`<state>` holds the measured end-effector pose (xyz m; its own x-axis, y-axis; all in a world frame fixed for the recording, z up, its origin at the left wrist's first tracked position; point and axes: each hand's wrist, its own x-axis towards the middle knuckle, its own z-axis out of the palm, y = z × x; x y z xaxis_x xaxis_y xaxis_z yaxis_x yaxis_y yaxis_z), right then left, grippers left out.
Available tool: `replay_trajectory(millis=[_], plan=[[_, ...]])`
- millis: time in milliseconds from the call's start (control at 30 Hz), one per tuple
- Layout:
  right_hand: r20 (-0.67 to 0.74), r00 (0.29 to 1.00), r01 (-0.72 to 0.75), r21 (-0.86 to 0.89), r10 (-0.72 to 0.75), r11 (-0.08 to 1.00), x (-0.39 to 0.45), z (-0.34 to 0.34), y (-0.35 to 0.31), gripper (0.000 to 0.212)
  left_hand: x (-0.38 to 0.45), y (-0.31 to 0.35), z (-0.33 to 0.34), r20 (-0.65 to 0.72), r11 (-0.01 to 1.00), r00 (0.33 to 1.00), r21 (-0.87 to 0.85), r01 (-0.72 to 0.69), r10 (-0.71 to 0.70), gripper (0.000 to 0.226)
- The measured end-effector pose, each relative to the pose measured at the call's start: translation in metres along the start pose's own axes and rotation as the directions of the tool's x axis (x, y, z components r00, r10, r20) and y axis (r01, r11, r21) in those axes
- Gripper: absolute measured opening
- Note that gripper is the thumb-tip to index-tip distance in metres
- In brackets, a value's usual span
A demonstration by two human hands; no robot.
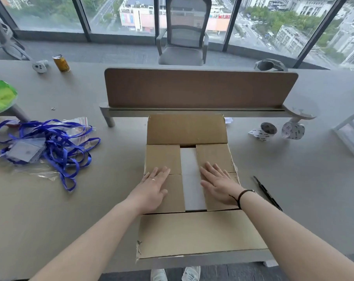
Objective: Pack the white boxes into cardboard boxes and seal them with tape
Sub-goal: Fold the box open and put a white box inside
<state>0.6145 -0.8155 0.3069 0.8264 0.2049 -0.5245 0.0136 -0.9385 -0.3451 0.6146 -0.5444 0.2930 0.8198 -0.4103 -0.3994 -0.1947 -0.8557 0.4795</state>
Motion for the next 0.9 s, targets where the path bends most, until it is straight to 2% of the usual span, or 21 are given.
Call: replay_trajectory(millis=[67,200,300,400,533,600,667,700,733,833,900], plan=[[-0.041,0.999,0.006,0.136,0.0,0.991,-0.017,-0.006,0.012,0.052,-0.011,-0.012,-0.002,-0.078,0.991,0.997,-0.131,-0.013,0.003,0.065],[-0.229,0.97,-0.041,0.165,0.079,0.985,-0.059,0.0,0.063,0.054,-0.038,-0.037,0.004,-0.229,0.96,0.965,-0.272,0.062,-0.128,0.066],[-0.198,0.971,-0.097,0.196,0.136,0.976,-0.089,0.004,0.091,0.069,-0.058,-0.052,0.008,-0.197,0.933,0.965,-0.348,0.096,-0.173,0.068],[-0.098,0.988,-0.096,0.198,0.117,0.975,-0.106,0.012,0.099,0.081,-0.076,-0.056,0.013,-0.093,0.947,0.986,-0.304,0.101,-0.135,0.077],[-0.093,0.988,-0.076,0.385,0.121,0.92,-0.105,0.018,0.095,0.084,-0.084,-0.054,0.019,-0.028,0.893,0.989,-0.434,0.12,-0.147,0.093],[-0.131,0.987,-0.012,0.506,0.09,0.863,-0.103,0.012,0.089,0.065,-0.081,-0.043,0.017,-0.049,0.857,0.989,-0.506,0.099,-0.143,0.071],[-0.183,0.978,0.044,0.639,0.097,0.768,-0.1,0.006,0.081,0.039,-0.077,-0.029,0.013,-0.106,0.738,0.981,-0.673,0.047,-0.16,0.032],[-0.204,0.972,0.059,0.698,0.119,0.714,-0.097,0.004,0.078,0.036,-0.074,-0.023,0.012,-0.145,0.672,0.966,-0.739,0.037,-0.213,0.024],[-0.225,0.962,0.07,0.751,0.155,0.657,-0.092,0.002,0.077,0.042,-0.069,-0.021,0.013,-0.17,0.622,0.939,-0.781,0.056,-0.298,0.022],[-0.25,0.897,0.009,0.835,0.365,0.55,-0.076,0.0,0.069,0.07,-0.054,-0.019,0.023,-0.215,0.573,0.813,-0.802,0.169,-0.541,0.034],[-0.247,0.886,-0.003,0.844,0.393,0.537,-0.064,0.003,0.063,0.077,-0.047,-0.012,0.031,-0.22,0.533,0.747,-0.821,0.206,-0.628,0.034]])
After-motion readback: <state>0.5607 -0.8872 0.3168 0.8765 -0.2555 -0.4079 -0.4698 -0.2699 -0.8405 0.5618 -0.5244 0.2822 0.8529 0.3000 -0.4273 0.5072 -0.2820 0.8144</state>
